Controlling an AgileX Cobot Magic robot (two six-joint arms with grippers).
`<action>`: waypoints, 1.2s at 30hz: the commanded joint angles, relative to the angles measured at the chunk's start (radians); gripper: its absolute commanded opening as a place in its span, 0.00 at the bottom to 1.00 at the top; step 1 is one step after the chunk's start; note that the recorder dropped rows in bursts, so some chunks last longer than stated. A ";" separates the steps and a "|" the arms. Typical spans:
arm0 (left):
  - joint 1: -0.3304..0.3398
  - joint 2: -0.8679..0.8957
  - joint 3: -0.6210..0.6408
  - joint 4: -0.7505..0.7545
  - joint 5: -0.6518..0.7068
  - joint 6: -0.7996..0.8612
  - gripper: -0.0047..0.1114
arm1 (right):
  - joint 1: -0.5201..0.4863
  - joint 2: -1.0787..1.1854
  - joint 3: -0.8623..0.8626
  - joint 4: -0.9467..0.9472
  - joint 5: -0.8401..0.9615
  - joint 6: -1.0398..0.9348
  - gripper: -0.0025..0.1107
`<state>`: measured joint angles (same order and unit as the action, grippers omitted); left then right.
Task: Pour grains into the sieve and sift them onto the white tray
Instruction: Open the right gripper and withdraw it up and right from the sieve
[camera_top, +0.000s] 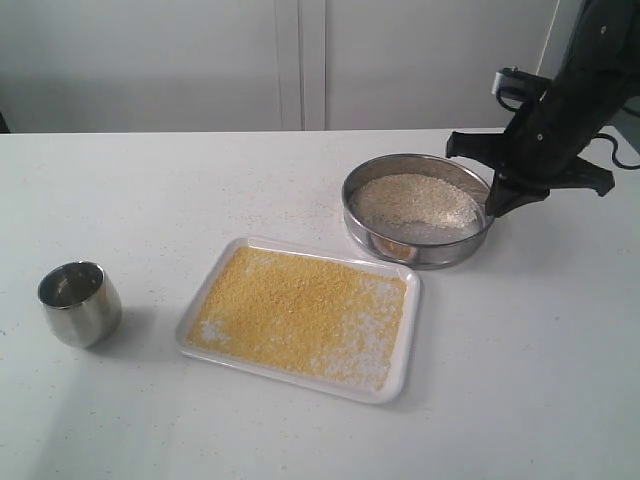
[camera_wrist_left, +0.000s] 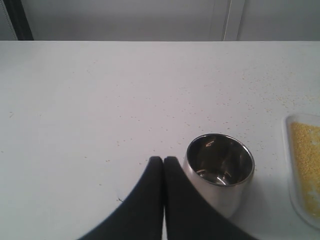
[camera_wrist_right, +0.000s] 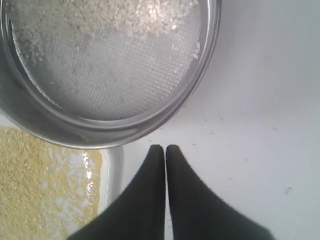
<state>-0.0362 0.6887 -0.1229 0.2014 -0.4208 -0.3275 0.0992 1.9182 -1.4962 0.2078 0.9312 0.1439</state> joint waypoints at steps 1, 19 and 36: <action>0.002 -0.009 0.007 0.002 -0.005 -0.005 0.04 | -0.010 -0.021 -0.008 0.008 0.050 -0.062 0.02; 0.002 -0.009 0.007 0.002 -0.005 -0.005 0.04 | -0.010 -0.026 -0.006 -0.141 0.290 -0.070 0.02; 0.002 -0.009 0.007 0.002 -0.005 -0.005 0.04 | -0.010 -0.236 0.174 -0.175 0.253 -0.070 0.02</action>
<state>-0.0362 0.6887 -0.1229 0.2014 -0.4208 -0.3275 0.0992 1.7299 -1.3537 0.0448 1.2068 0.0852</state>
